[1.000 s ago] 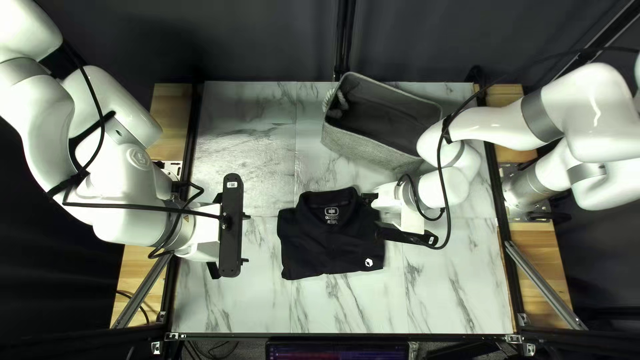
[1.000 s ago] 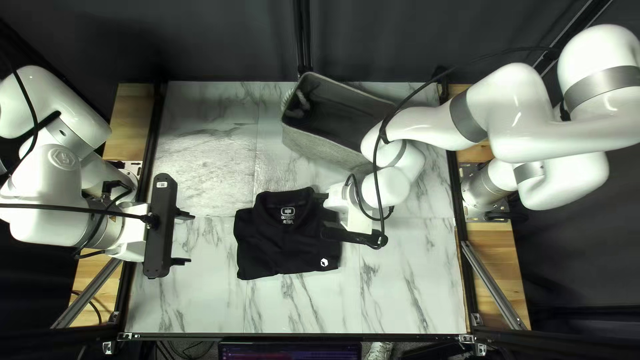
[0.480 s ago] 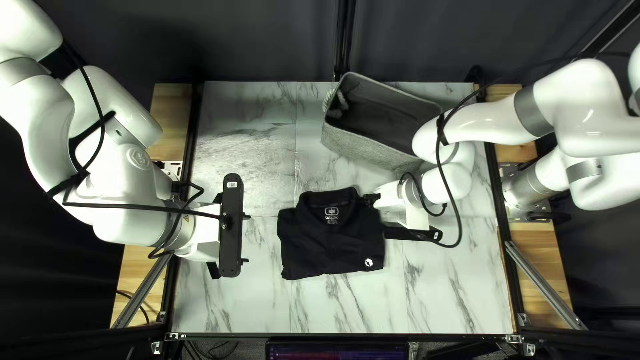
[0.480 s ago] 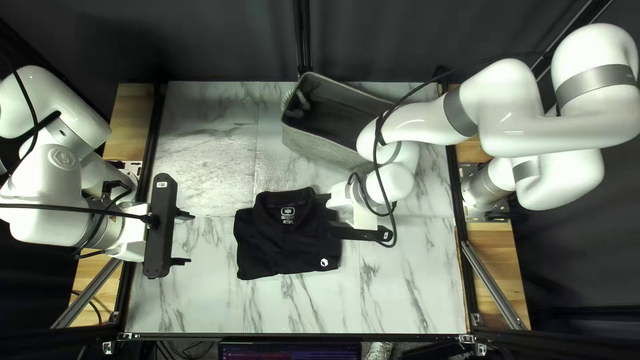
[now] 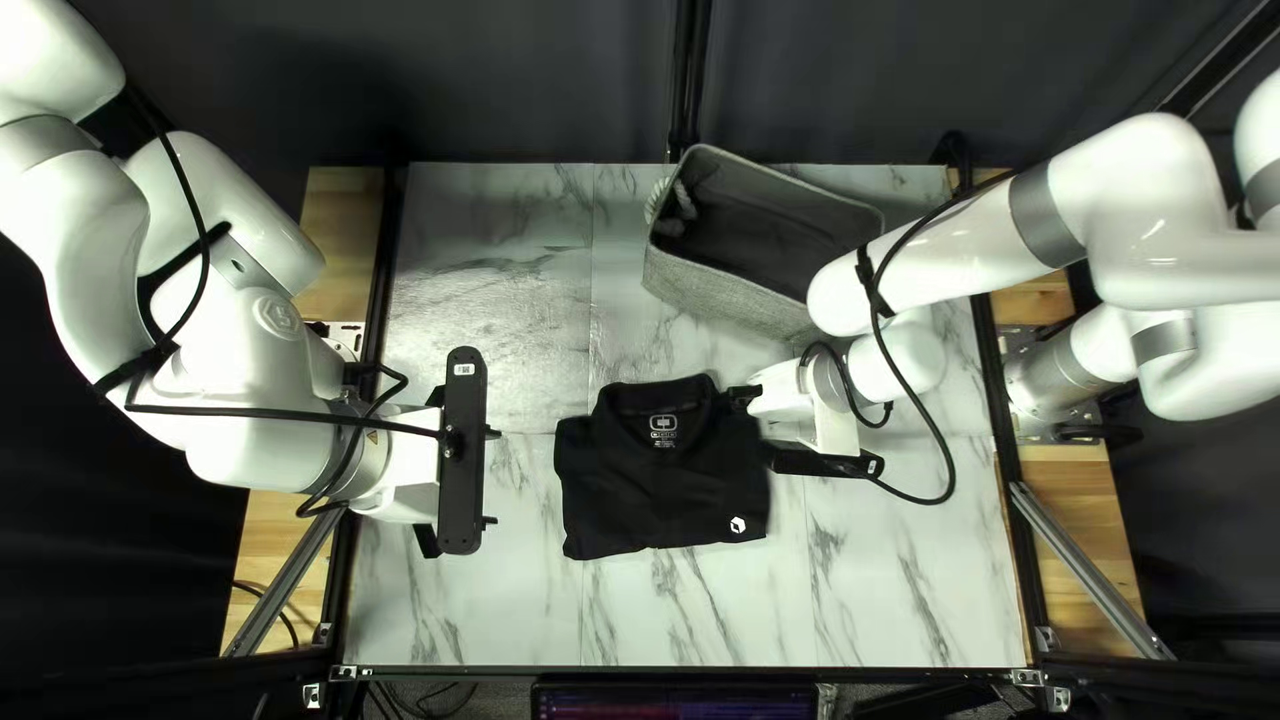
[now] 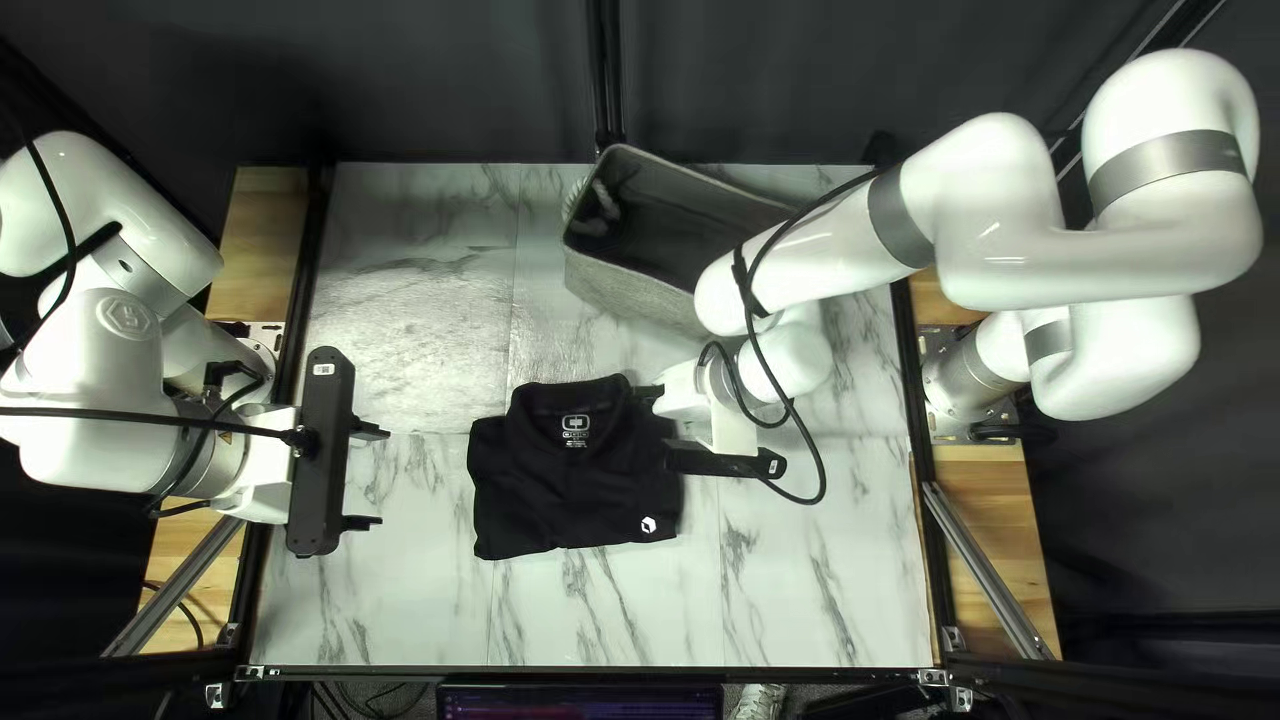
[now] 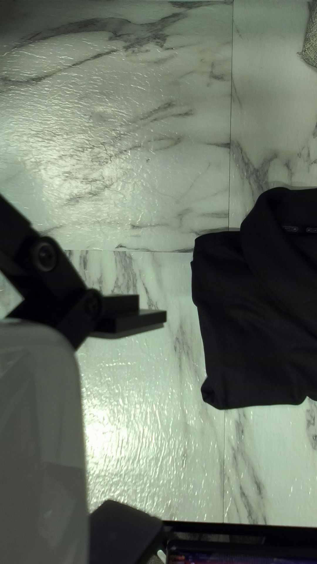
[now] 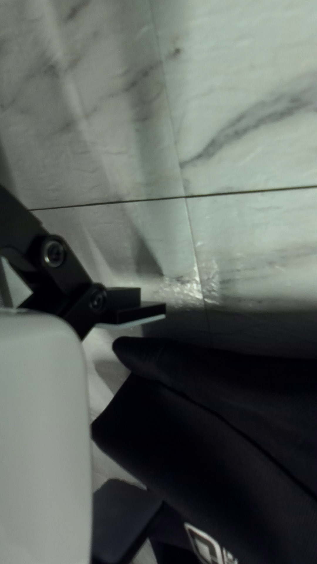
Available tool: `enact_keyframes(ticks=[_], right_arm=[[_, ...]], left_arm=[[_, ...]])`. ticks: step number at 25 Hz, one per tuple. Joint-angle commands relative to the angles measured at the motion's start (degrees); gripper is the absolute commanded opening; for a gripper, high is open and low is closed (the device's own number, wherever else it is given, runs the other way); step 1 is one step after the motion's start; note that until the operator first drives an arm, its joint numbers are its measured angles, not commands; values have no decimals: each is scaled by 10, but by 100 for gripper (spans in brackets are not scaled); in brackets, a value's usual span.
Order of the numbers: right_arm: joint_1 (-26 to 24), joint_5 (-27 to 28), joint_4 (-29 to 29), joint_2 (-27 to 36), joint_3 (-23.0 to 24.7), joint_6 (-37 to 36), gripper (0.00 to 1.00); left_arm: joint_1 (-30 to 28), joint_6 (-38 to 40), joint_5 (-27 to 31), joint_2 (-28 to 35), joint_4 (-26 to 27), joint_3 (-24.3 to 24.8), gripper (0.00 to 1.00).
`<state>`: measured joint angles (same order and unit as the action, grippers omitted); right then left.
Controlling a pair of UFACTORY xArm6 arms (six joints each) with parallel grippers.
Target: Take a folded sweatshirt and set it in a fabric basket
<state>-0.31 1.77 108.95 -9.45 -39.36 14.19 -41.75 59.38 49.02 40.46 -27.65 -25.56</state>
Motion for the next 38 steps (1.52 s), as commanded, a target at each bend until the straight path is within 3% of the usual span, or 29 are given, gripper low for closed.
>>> enact_keyframes(ticks=[1,28,29,30,31,38], right_arm=[[2,5,-19,-2,2,-14,100],[14,14,-56,-17,-5,-46,100],[14,14,-59,-17,-4,-48,78],[15,15,-65,-13,-1,-54,71],[16,16,-66,-12,0,-56,0],[21,17,-87,-19,-6,-74,6]], left_arm=[[0,0,0,0,0,0,100],[0,0,0,0,0,0,100],[0,0,0,0,0,0,100],[0,0,0,0,0,0,100],[0,0,0,0,0,0,100],[0,0,0,0,0,0,100]])
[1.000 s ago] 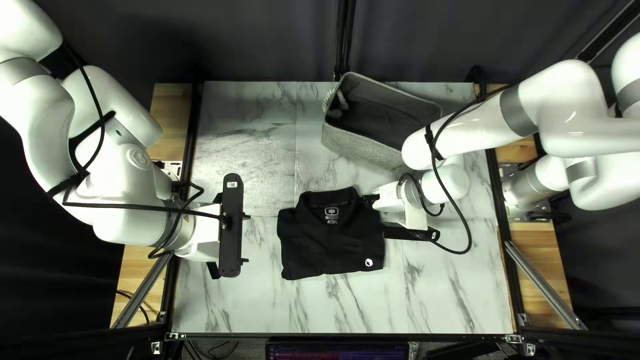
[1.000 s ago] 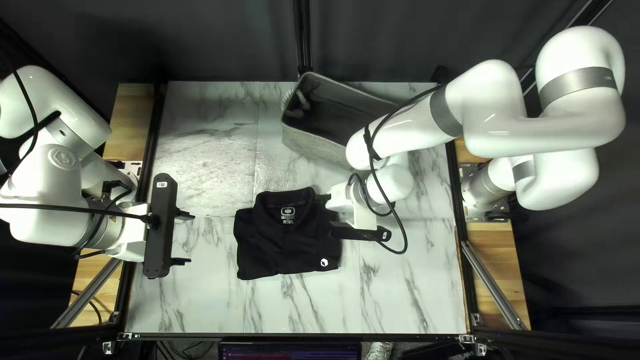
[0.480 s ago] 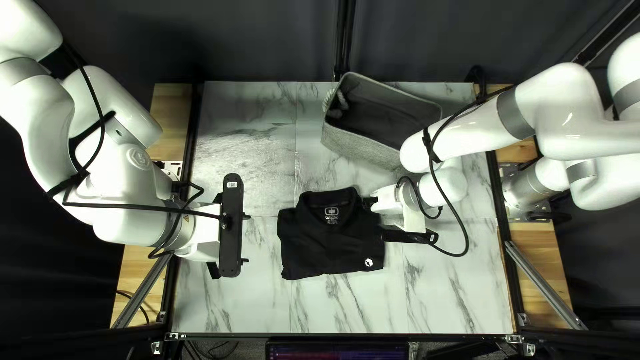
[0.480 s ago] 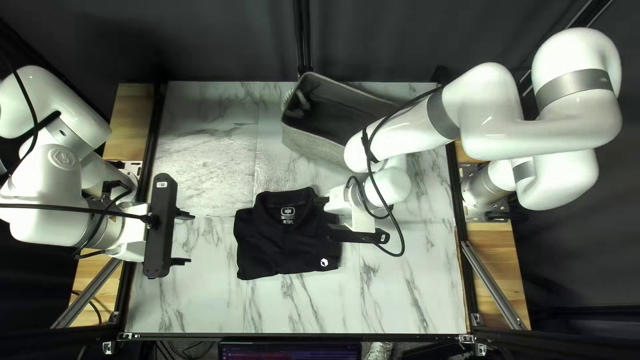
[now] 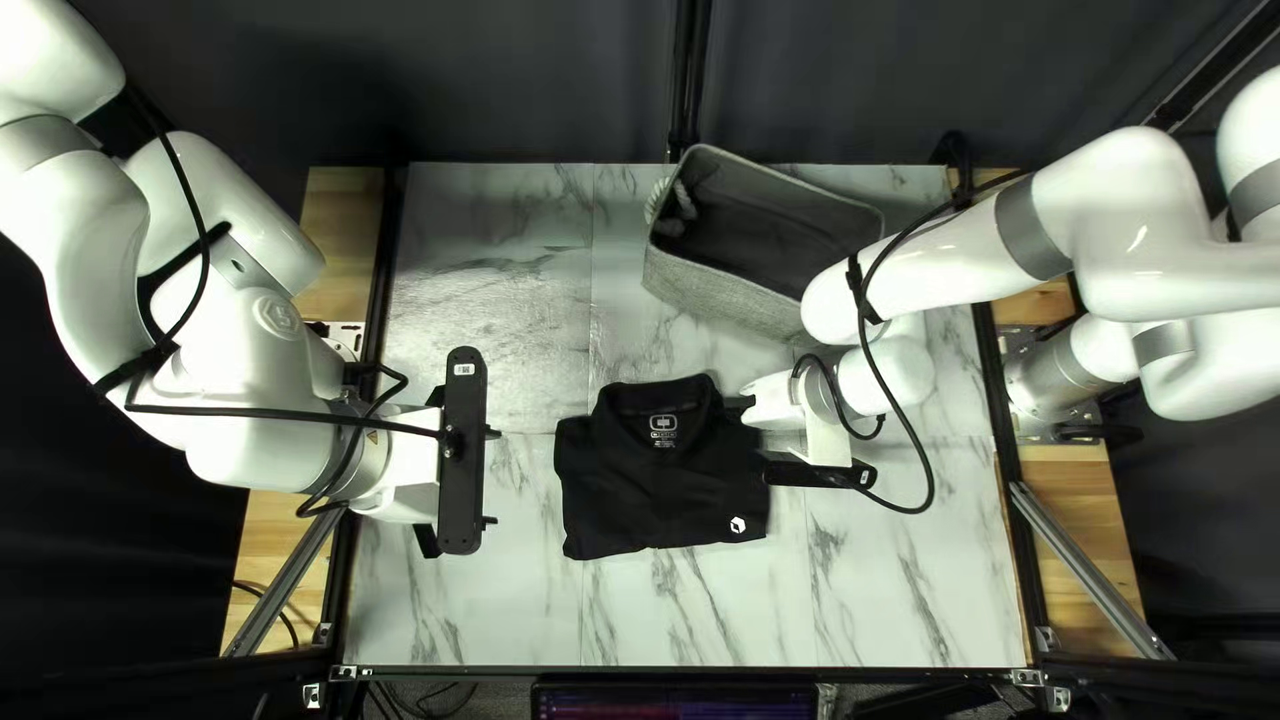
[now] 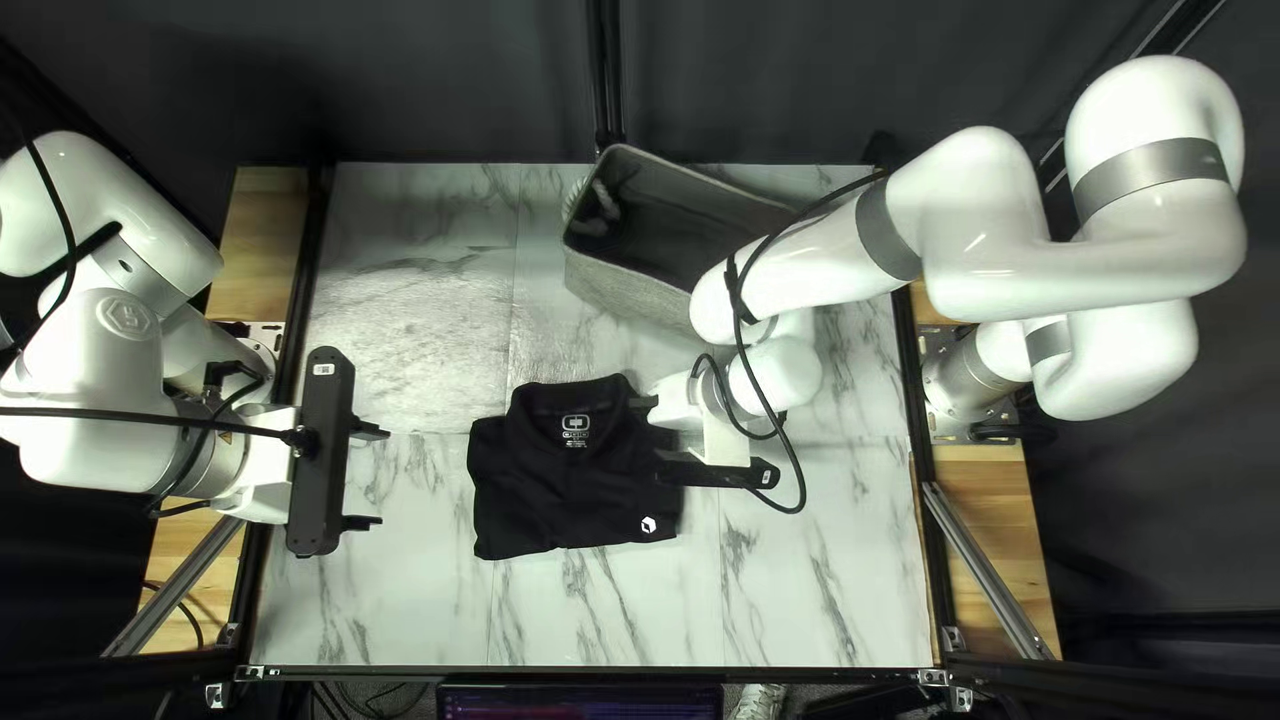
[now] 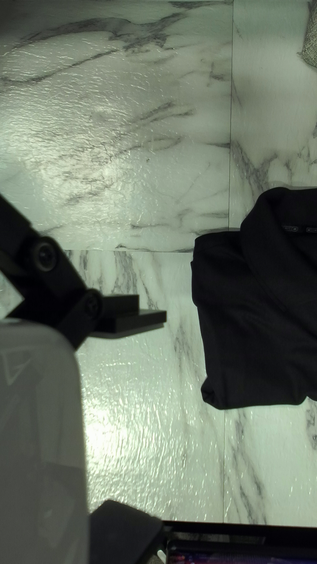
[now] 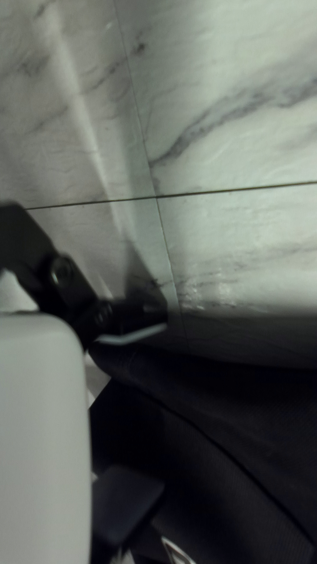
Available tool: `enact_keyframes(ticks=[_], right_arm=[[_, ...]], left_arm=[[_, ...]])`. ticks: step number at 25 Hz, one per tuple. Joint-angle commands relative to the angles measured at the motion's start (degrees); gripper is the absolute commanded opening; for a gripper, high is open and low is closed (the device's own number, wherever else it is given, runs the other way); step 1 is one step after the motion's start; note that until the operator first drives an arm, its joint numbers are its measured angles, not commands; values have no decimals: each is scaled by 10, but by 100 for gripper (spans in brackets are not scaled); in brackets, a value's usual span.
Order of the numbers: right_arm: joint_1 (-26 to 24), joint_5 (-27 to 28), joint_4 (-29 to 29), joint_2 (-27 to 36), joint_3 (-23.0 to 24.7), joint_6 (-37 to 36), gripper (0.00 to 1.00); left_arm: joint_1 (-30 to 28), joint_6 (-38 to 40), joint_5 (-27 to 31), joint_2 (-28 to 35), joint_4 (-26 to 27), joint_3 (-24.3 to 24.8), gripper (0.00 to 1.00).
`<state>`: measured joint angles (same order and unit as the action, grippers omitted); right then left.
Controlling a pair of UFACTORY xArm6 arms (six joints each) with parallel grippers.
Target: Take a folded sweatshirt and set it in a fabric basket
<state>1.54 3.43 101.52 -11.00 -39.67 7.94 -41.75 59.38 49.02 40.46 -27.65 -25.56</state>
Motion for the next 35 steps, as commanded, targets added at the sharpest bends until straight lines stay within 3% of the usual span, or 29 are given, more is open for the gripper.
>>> enact_keyframes(ticks=[1,12,17,21,24,27,35], right_arm=[[2,0,-16,-4,-2,-15,6],[4,2,-29,9,9,-27,0],[29,27,-238,64,53,-199,0],[57,62,-331,49,38,-246,0],[97,116,-437,39,14,-303,0],[110,143,-481,38,7,-322,0],[120,183,-531,52,5,-342,0]], left_arm=[[0,0,0,0,0,0,100],[0,0,0,0,0,0,100],[0,0,0,0,0,0,100],[0,0,0,0,0,0,100],[0,0,0,0,0,0,100],[0,0,0,0,0,0,100],[0,0,0,0,0,0,100]])
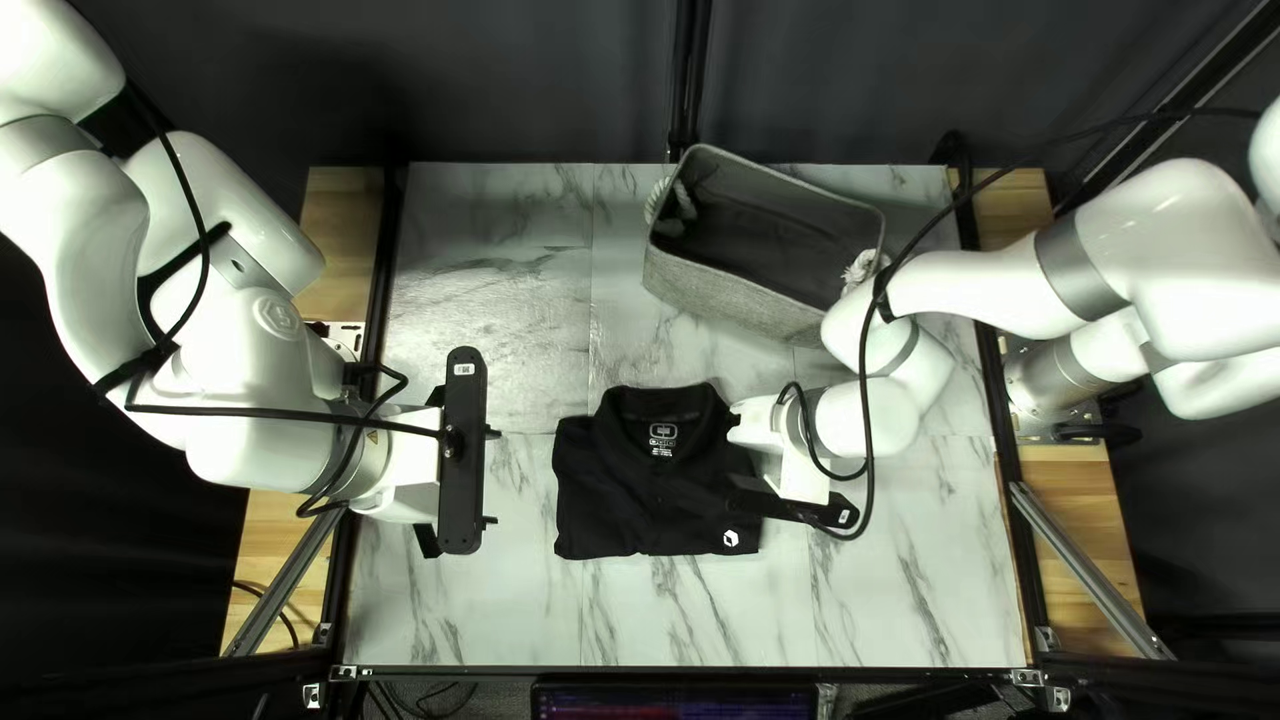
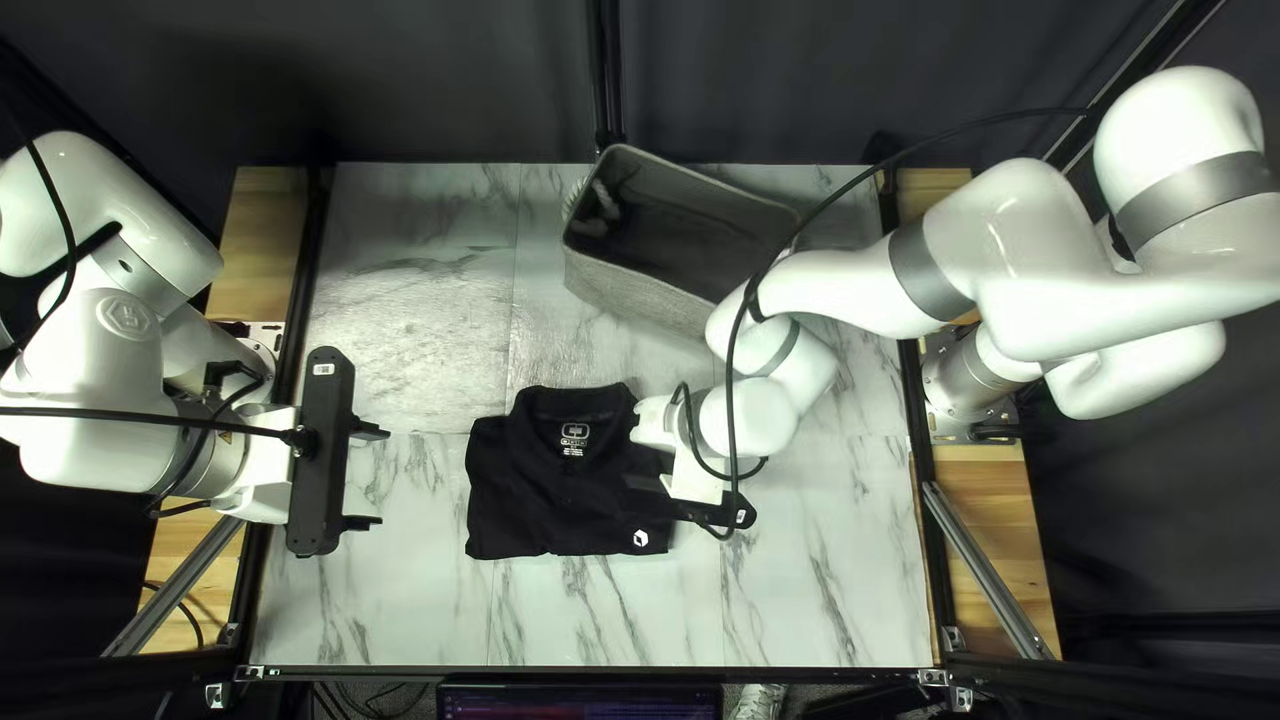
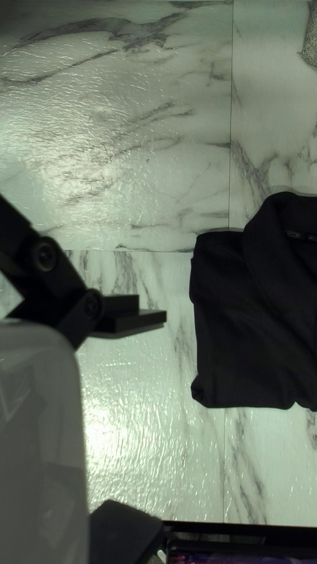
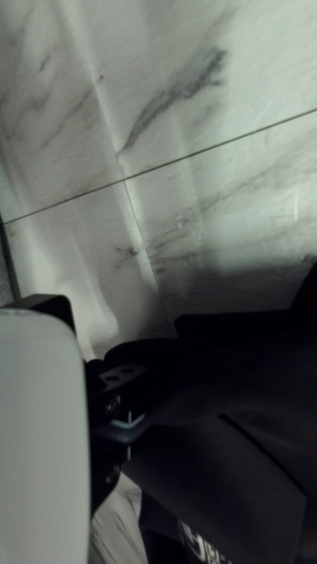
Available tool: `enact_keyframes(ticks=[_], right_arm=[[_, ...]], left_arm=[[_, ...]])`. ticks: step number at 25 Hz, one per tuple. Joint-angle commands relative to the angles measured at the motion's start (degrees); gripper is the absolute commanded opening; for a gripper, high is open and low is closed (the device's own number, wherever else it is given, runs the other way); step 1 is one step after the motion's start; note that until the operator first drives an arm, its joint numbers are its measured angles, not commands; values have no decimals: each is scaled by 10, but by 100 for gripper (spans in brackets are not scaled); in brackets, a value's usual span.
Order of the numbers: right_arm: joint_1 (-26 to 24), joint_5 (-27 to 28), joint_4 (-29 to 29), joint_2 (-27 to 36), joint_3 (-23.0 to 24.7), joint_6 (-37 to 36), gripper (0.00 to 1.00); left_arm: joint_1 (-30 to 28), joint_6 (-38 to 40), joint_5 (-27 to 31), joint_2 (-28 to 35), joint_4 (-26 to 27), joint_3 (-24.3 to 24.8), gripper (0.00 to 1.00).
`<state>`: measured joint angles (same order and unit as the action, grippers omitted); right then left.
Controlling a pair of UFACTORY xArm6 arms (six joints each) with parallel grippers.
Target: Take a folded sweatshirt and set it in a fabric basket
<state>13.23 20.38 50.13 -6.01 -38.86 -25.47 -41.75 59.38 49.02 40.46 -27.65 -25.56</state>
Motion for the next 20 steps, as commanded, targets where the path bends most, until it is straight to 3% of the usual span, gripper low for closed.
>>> enact_keyframes(ticks=[1,20], right_arm=[[3,14,-19,2,-4,-10,0],[-6,10,-24,-21,-9,-14,0]], left_arm=[[0,0,0,0,0,0,100],[0,0,0,0,0,0,100]])
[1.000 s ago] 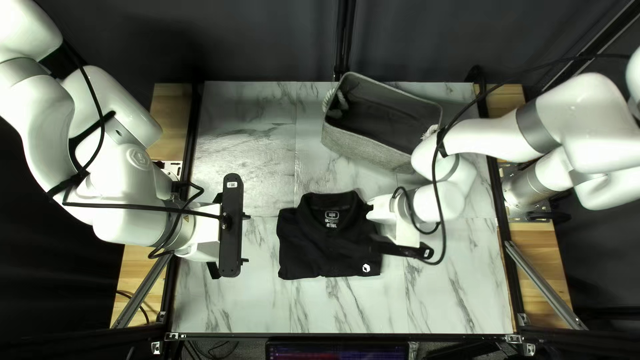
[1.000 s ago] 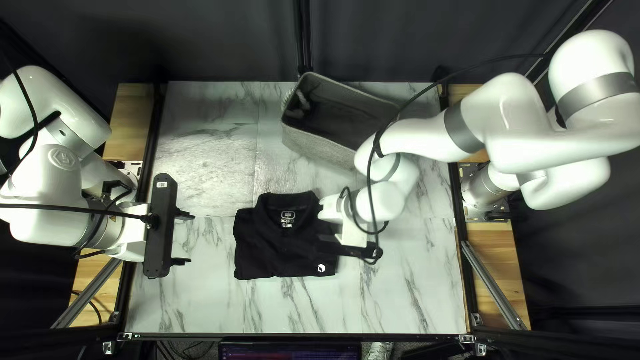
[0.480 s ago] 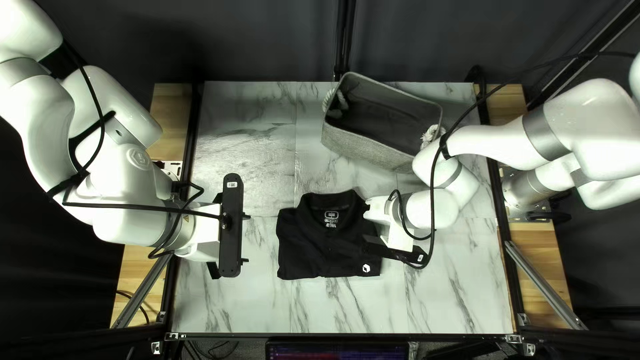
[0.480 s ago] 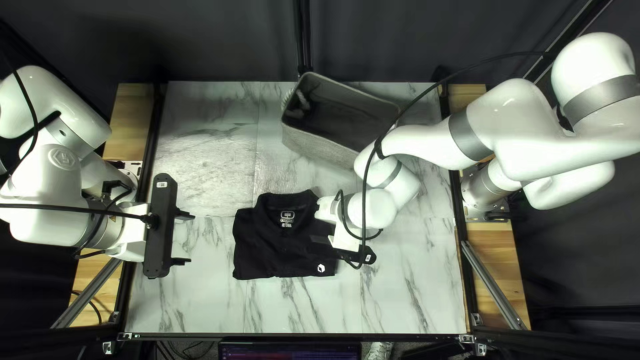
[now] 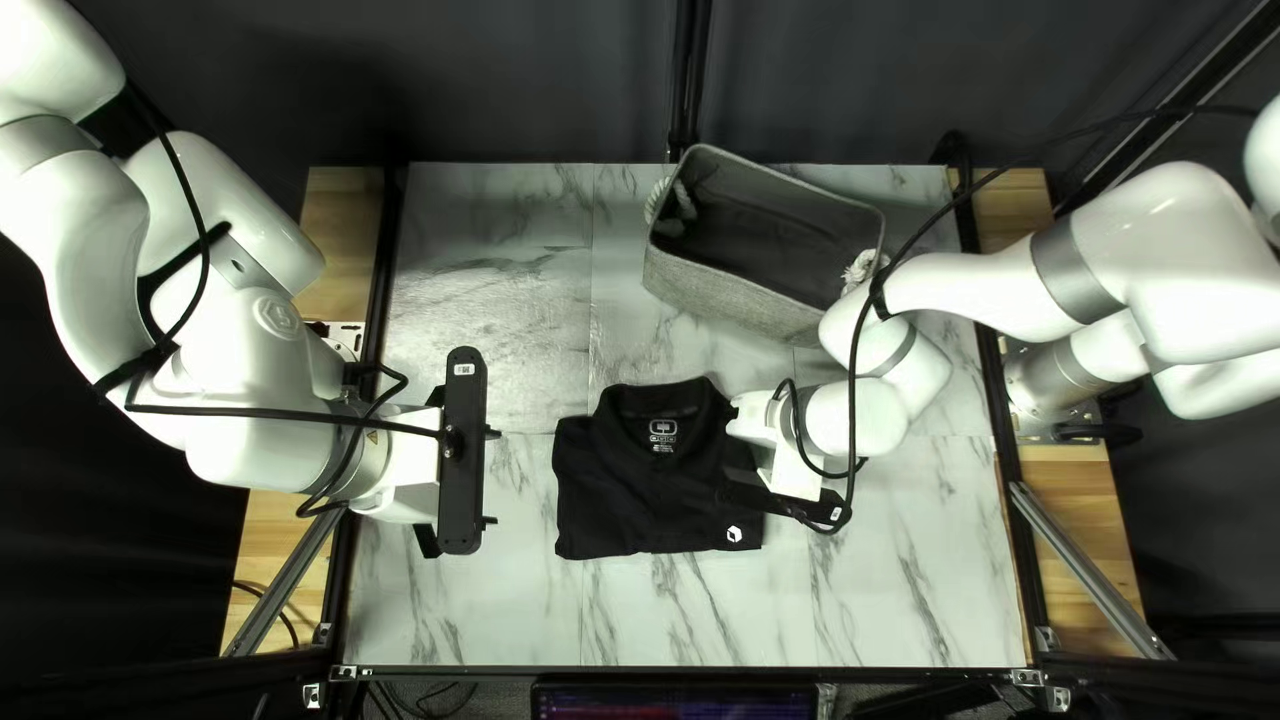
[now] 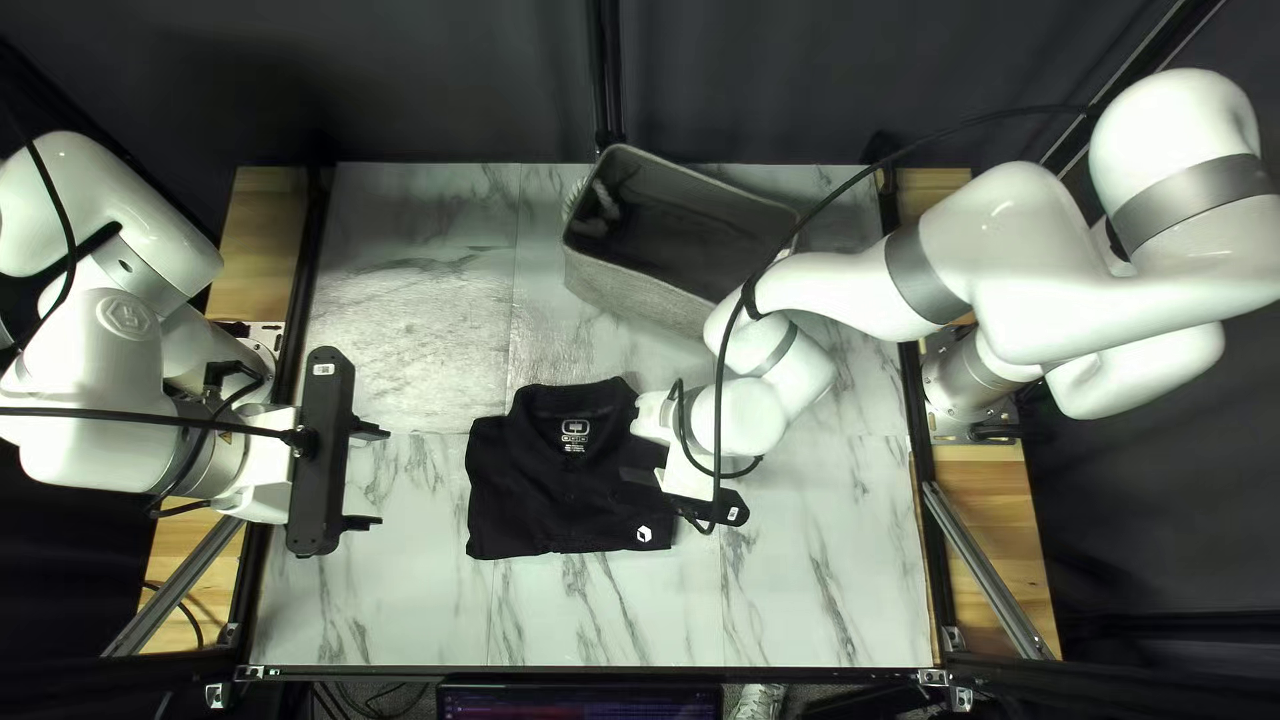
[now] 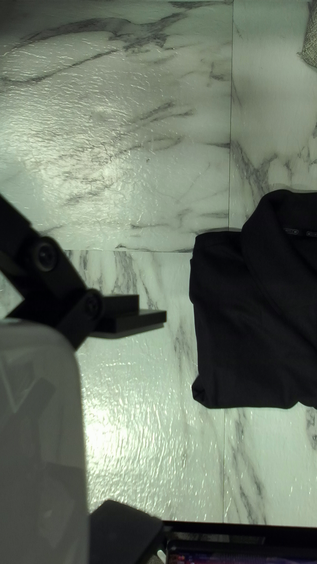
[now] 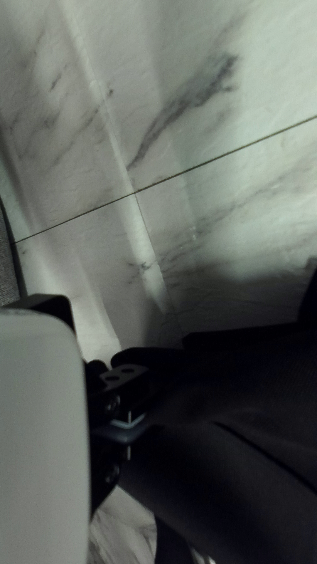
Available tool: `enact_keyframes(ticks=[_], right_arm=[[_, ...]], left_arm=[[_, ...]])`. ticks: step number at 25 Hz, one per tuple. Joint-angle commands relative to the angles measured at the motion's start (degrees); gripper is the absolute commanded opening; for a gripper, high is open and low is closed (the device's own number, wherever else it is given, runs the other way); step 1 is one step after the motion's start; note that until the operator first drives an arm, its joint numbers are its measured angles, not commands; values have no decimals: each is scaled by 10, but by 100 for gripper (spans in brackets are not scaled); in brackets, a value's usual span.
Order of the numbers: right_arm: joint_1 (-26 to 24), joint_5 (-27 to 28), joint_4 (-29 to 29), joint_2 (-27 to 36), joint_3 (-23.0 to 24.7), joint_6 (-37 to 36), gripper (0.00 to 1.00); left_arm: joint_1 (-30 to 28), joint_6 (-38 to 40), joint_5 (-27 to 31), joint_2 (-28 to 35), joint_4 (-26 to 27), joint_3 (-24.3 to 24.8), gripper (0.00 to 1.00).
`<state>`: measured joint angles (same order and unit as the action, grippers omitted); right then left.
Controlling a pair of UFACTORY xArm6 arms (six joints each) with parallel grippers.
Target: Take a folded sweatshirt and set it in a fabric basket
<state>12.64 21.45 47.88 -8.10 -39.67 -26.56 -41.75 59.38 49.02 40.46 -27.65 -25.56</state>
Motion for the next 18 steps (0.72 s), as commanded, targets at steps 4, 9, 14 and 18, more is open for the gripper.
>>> enact_keyframes(ticks=[4,9,14,18], right_arm=[[1,-2,4,-8,-6,3,0],[3,-5,13,-13,-9,9,0],[5,-2,14,-3,-3,8,100],[8,7,12,-7,-7,12,100]], left_arm=[[0,0,0,0,0,0,100],[0,0,0,0,0,0,100],[0,0,0,0,0,0,100],[0,0,0,0,0,0,100]])
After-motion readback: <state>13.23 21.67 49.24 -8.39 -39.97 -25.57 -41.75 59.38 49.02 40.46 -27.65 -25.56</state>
